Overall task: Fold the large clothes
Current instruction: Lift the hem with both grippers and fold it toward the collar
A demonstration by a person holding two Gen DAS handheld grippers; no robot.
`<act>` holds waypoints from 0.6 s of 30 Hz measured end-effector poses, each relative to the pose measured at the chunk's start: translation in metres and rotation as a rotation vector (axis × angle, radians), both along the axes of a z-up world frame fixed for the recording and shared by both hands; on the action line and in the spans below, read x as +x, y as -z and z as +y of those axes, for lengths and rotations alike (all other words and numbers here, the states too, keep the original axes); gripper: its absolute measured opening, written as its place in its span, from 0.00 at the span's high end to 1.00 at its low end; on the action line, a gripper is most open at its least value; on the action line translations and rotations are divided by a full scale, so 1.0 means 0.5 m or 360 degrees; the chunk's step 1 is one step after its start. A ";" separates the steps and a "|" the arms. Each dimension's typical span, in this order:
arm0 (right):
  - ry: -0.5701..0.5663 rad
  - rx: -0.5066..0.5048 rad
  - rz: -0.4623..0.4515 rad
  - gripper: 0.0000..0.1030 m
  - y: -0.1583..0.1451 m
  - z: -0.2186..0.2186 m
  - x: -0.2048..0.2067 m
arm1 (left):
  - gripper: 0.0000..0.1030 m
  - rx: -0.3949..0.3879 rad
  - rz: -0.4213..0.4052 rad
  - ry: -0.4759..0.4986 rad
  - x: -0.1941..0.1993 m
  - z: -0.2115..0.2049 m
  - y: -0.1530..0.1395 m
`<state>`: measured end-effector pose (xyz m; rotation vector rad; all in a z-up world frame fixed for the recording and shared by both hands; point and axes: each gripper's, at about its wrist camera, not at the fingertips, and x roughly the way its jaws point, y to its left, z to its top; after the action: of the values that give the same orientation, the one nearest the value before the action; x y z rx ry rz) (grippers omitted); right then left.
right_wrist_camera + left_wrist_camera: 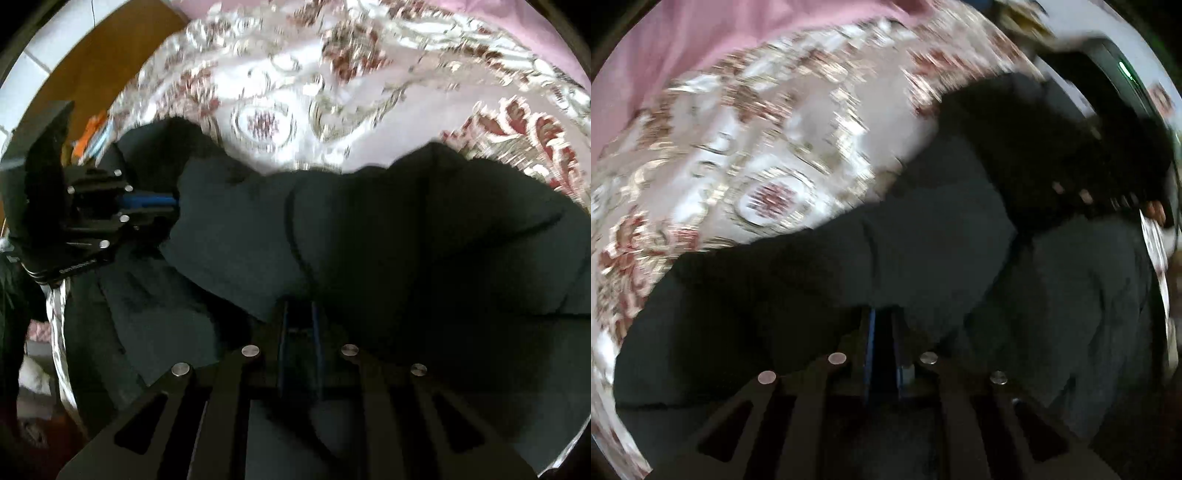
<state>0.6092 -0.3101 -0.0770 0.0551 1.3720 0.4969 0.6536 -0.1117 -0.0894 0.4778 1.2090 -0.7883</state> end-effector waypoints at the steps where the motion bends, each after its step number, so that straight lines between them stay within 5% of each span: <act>1: -0.0011 0.0001 0.0017 0.90 0.005 0.003 0.003 | 0.93 0.0039 -0.0004 0.0039 -0.001 -0.005 0.007; 4: -0.0002 0.0008 0.0024 0.92 0.027 0.012 0.014 | 0.92 0.0129 -0.0049 -0.0021 0.012 -0.025 0.043; 9: 0.0063 -0.0114 -0.0160 0.96 0.066 0.051 0.031 | 0.93 0.0228 -0.0207 -0.0109 0.034 -0.058 0.103; 18: 0.0187 0.0135 -0.0264 1.00 0.081 0.014 0.017 | 0.94 -0.0109 -0.0255 -0.0202 -0.002 0.014 0.075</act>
<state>0.6176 -0.3032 -0.1176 0.1594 1.1777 0.4506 0.6526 -0.1045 -0.1269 0.3962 1.0498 -0.6680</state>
